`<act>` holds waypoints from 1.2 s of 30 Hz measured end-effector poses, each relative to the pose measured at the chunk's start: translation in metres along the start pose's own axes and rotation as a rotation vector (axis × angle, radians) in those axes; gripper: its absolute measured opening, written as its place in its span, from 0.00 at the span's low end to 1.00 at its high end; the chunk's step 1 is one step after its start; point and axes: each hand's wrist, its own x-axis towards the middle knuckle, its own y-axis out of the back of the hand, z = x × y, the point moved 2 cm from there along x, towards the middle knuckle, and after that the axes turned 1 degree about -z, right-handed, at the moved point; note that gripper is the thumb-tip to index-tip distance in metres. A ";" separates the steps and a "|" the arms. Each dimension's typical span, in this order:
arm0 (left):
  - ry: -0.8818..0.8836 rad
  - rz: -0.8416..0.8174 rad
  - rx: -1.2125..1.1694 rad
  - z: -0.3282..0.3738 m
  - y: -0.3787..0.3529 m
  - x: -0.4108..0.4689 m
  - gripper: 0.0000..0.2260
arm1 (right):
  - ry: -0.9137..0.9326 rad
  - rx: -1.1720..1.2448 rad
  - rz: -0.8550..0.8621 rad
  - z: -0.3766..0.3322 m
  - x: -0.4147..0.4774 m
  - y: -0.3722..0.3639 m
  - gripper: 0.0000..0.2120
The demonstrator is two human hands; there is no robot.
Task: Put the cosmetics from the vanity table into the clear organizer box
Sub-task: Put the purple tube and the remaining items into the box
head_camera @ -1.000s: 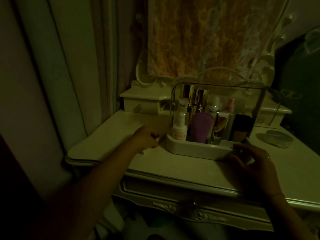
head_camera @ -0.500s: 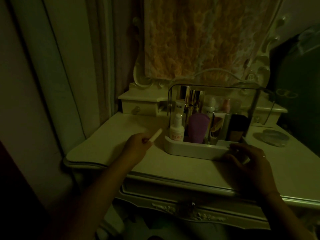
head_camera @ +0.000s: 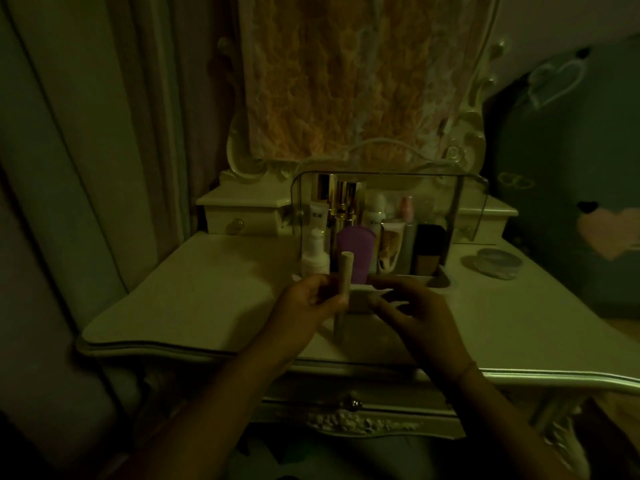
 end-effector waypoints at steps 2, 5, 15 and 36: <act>-0.016 -0.025 -0.015 0.001 -0.013 0.003 0.12 | -0.036 0.117 -0.065 -0.005 0.007 -0.003 0.08; -0.024 -0.037 -0.026 -0.001 -0.028 0.006 0.14 | -0.038 0.169 -0.073 -0.004 0.014 -0.004 0.06; -0.042 0.085 0.173 -0.019 -0.027 0.009 0.08 | -0.046 0.227 0.032 0.001 0.033 0.029 0.07; -0.018 0.030 0.373 -0.029 -0.021 0.007 0.07 | -0.151 -0.043 0.161 0.037 0.068 0.021 0.08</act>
